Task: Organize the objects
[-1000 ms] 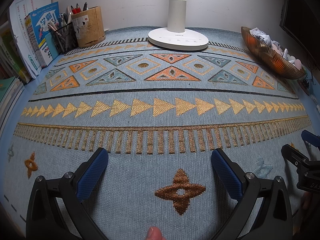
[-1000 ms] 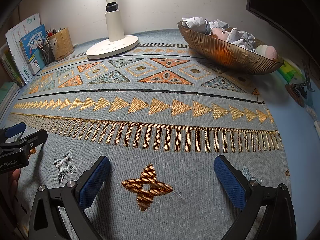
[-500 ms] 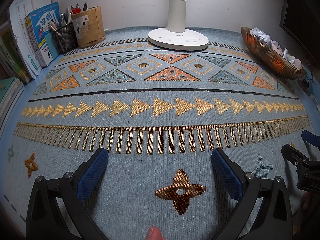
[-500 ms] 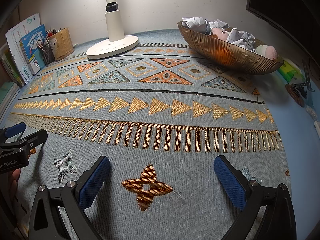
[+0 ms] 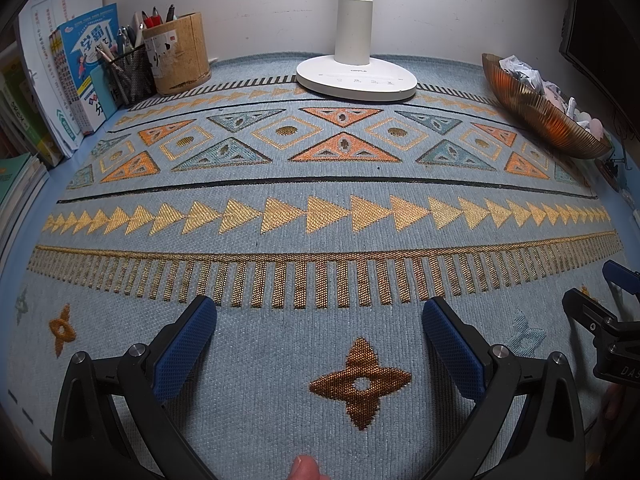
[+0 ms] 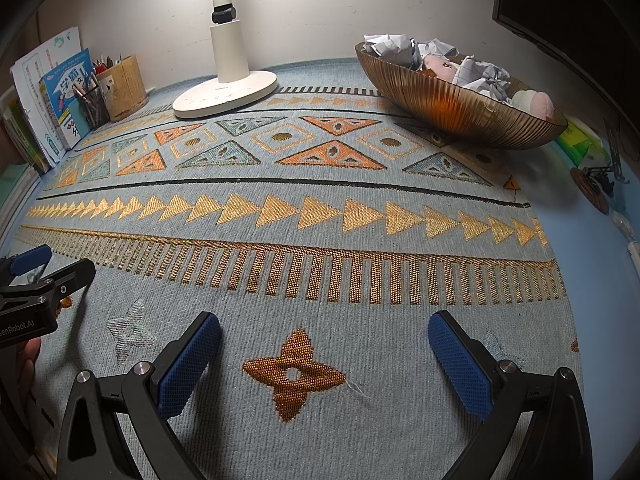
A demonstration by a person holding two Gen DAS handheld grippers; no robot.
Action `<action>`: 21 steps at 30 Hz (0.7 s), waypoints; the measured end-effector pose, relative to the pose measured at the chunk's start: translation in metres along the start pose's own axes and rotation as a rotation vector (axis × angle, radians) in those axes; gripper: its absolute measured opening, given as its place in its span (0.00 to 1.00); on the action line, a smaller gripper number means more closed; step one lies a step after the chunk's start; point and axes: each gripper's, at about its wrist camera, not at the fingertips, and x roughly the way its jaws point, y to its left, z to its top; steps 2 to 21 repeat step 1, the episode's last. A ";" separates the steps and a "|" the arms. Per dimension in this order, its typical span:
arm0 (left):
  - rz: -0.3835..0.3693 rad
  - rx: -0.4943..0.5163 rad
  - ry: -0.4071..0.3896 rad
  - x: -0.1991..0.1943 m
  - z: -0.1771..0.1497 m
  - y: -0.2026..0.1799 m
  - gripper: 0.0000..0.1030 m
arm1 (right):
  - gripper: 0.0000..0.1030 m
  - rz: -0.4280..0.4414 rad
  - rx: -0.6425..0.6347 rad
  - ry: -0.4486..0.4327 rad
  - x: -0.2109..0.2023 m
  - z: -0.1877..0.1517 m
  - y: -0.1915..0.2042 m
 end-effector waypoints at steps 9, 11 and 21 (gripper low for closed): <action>0.000 0.000 0.000 0.000 0.000 0.000 1.00 | 1.00 0.000 0.000 0.000 0.000 0.000 0.000; 0.000 0.000 0.000 0.000 0.000 0.000 1.00 | 1.00 0.000 0.000 0.000 0.000 0.000 0.000; 0.000 0.000 0.000 0.000 0.000 0.000 1.00 | 1.00 0.000 0.000 0.000 0.000 0.000 0.000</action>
